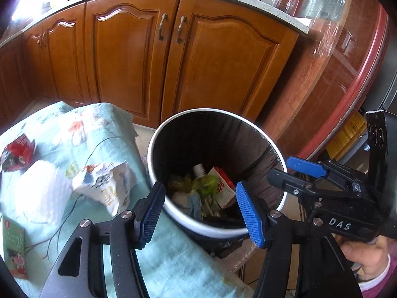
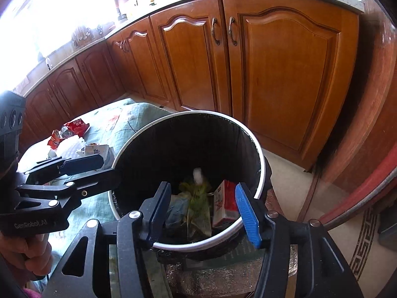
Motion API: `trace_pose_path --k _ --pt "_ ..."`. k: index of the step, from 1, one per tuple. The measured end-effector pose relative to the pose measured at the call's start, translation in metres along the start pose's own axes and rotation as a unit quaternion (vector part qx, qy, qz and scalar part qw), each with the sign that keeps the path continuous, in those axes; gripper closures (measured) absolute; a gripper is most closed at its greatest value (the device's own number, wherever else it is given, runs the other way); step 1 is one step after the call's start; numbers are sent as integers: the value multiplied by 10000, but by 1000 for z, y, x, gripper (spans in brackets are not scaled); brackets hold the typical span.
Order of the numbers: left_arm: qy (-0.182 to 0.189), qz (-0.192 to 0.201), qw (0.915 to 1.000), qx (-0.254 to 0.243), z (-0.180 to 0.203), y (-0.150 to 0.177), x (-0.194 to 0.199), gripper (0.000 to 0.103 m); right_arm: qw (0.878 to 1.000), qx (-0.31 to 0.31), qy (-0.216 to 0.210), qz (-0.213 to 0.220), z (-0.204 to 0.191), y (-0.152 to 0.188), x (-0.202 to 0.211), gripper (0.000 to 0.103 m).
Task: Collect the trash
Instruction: 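Open both grippers to drop the wrapper and pouch into the bin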
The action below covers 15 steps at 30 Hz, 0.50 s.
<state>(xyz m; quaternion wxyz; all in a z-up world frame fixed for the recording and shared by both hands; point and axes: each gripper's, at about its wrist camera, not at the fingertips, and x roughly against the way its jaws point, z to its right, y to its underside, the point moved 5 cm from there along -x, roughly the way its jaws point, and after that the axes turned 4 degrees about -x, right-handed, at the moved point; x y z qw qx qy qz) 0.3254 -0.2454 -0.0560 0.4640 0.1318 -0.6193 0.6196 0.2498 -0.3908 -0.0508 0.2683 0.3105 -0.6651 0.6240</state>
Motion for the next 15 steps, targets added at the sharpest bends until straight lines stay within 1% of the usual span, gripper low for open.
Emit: trace_pose_path --k 1,3,4,5,8,11,15 --pt "-11 37 10000 36 -3 5 5 40 10000 -19 -15 48 -1 2 3 40" --pt "-56 104 9998 139 -11 17 17 37 9999 -55 -73 145 -5 8 10 27" --pt "-70 132 9997 206 -15 23 23 37 9997 -87 -108 201 -7 11 13 25" --pt "2 141 9997 207 -17 29 30 37 9995 -127 -145 244 -10 14 16 22" --pt "-16 185 9993 314 -27 45 51 37 9984 -297 -358 326 -20 22 23 19" --pt "-160 299 9986 407 -37 62 74 37 9962 -464 -606 424 -33 29 29 13" --pt "-315 410 9971 564 -52 87 105 37 9941 -515 -865 413 -57 39 31 12"
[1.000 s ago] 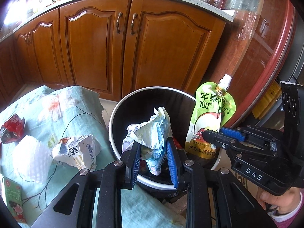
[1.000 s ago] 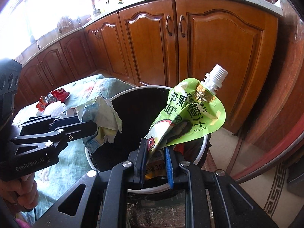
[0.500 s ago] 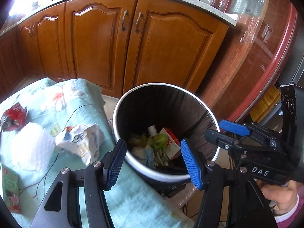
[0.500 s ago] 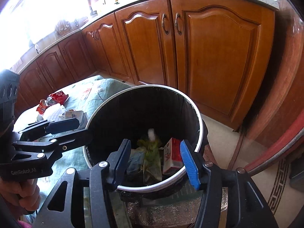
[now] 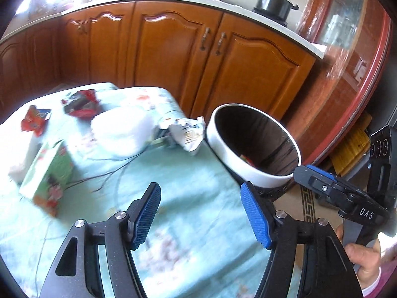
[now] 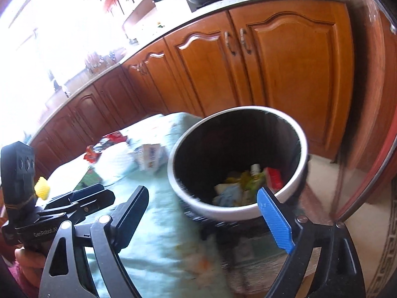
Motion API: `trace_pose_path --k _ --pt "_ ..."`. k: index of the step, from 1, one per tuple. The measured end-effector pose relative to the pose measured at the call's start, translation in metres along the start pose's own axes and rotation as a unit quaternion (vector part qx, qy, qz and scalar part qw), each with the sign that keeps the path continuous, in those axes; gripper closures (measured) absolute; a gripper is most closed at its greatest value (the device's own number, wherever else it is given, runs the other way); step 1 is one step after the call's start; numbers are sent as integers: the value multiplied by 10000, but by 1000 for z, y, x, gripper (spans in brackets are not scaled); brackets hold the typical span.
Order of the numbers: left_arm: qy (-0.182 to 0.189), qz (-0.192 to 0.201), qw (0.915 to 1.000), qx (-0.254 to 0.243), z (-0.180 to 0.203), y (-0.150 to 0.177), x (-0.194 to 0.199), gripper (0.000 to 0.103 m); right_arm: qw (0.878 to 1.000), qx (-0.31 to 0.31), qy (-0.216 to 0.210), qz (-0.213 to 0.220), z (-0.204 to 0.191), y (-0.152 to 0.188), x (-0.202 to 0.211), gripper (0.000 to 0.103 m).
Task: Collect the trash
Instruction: 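Open both grippers to drop the wrapper and pouch into the bin, then grasp the green carton with the left gripper while the right grasps the white wrapper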
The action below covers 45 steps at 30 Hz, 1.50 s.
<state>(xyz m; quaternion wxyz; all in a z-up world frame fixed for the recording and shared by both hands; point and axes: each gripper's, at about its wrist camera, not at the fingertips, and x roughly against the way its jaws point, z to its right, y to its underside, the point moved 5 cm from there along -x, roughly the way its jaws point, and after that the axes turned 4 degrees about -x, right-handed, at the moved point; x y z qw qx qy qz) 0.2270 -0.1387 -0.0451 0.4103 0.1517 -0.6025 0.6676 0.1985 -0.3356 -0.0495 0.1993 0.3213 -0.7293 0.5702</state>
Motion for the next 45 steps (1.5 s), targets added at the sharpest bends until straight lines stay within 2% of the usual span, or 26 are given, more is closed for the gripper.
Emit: trace_pose_path --k 3,13,18,28,31,33,40,45 --pt "-135 44 9998 148 -17 15 20 37 9996 -7 -227 -175 -19 9 -6 12" --pt "-399 110 9959 808 -70 44 70 37 9976 385 -434 -383 -76 31 -25 12" --pt "-497 163 9942 942 -89 43 75 37 9970 567 -370 -375 -93 34 -37 12" --pt "-766 206 9919 995 -117 37 74 37 9974 689 -138 -141 -92 15 -47 14" --pt "-937 138 9918 860 -122 31 68 37 9975 705 -25 -107 -88 5 -54 22" --pt "-990 125 9917 814 -126 25 64 37 9972 744 30 -107 -87 -1 -59 34" --pt "-1131 -15 9911 699 -145 4 38 37 9957 893 211 -81 -84 -25 -87 39" --pt "-1102 -114 9918 634 -149 -1 20 38 9937 1045 302 -262 -87 -31 -110 47"
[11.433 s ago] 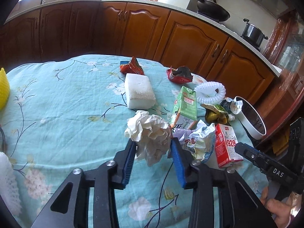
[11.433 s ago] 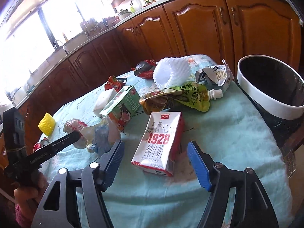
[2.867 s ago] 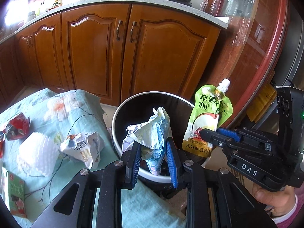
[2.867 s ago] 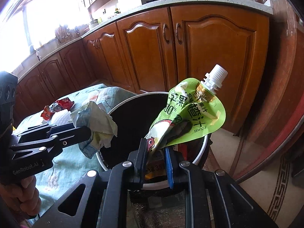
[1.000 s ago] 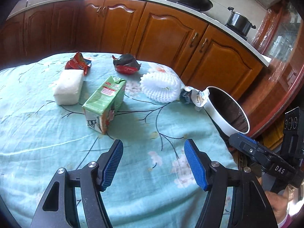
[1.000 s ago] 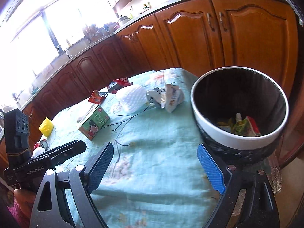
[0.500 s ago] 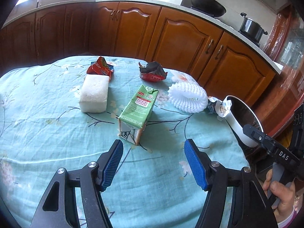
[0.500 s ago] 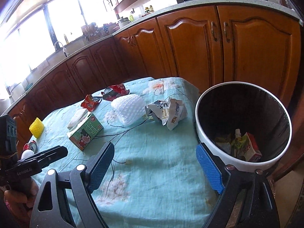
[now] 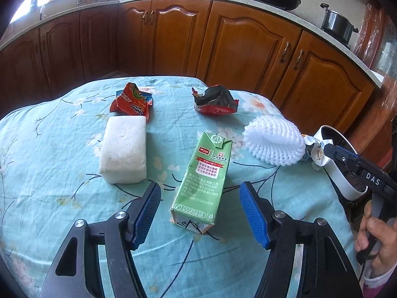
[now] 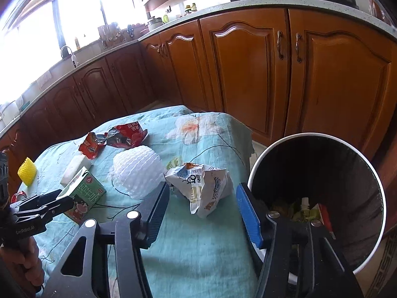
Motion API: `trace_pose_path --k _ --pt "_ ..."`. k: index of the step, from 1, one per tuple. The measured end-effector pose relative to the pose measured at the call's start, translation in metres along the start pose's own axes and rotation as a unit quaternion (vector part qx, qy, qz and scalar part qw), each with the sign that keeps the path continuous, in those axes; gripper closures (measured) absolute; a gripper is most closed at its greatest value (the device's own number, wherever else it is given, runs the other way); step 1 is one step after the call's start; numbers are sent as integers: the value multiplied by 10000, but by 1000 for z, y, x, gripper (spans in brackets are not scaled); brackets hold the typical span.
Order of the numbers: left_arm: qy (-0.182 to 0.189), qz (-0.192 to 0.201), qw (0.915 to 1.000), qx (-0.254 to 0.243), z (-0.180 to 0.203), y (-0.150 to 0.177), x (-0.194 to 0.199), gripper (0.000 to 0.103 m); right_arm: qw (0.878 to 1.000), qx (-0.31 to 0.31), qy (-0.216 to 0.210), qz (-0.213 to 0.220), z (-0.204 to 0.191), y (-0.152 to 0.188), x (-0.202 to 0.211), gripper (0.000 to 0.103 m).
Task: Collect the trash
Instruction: 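Grasp the green carton with the left gripper while the right grasps the white wrapper, then carry the green carton and white wrapper over the bin with both grippers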
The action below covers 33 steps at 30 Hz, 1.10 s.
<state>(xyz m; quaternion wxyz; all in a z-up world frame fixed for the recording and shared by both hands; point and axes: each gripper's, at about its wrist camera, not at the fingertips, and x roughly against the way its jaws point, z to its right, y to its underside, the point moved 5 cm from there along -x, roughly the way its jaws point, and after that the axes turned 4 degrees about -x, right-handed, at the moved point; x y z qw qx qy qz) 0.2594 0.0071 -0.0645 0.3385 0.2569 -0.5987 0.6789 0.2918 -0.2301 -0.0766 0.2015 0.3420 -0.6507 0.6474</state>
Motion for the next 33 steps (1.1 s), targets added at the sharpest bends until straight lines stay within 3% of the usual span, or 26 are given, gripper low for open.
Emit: trace_pose_path --k 2,4,5,9,22,33 --pt "51 -34 10000 -45 3 0 -6 43 9999 23 -39 -122 -1 2 -9 52" --pt "96 -86 9998 -140 7 0 -11 62 9997 57 -31 -217 -2 6 -15 66" --pt "142 -107 9997 -163 9 1 -12 66 9997 68 2 -247 -2 8 -17 83" --pt "216 22 9996 -202 15 1 -6 68 9998 3 -56 -167 -1 12 -10 91" --pt "856 301 9957 -191 48 16 36 72 9982 -419 -417 118 6 31 50 93" --pt "1213 317 9901 -624 97 18 47 72 9967 -680 -287 340 26 43 89 93"
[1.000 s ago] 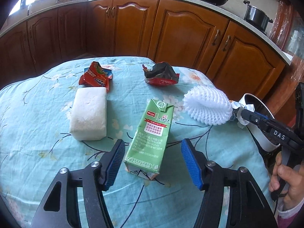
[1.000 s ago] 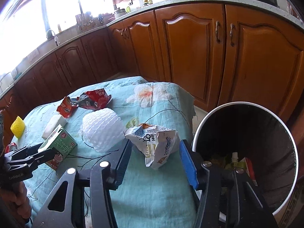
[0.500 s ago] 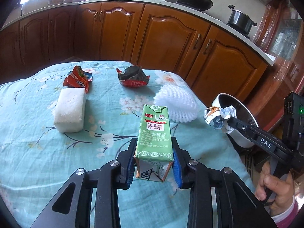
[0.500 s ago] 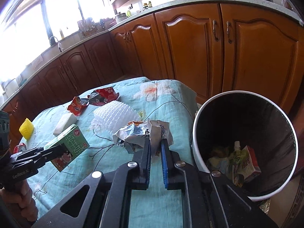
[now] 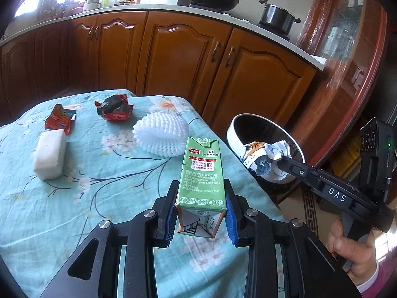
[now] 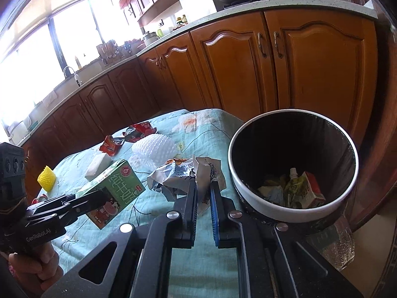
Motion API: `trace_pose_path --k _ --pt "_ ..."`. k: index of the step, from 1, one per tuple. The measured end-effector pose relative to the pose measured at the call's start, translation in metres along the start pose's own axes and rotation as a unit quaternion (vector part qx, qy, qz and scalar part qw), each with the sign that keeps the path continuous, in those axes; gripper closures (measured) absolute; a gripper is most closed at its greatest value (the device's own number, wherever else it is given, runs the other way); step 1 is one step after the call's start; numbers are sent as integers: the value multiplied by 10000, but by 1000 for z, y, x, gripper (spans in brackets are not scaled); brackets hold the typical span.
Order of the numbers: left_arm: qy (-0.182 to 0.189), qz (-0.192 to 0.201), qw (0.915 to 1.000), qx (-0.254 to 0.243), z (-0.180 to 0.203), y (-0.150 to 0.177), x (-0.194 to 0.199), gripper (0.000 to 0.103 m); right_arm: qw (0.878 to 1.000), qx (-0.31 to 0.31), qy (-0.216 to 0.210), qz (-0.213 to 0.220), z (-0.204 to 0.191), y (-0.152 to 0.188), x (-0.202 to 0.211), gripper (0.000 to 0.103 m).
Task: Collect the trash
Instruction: 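Carry the green carton and white wrapper over the bin with both grippers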
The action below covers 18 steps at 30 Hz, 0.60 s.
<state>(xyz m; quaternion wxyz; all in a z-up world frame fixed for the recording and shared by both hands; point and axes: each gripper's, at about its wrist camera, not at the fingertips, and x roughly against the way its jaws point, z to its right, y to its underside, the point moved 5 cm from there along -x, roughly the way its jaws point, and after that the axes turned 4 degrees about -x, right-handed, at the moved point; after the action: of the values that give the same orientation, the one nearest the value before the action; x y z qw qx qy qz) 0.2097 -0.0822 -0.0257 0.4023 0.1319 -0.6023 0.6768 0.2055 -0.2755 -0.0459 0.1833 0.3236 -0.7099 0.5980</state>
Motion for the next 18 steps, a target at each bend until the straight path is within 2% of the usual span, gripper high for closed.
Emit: trace_pose_path --k 18 --pt "198 -95 9981 -577 62 -26 -37 72 9977 -422 479 223 66 -8 36 93"
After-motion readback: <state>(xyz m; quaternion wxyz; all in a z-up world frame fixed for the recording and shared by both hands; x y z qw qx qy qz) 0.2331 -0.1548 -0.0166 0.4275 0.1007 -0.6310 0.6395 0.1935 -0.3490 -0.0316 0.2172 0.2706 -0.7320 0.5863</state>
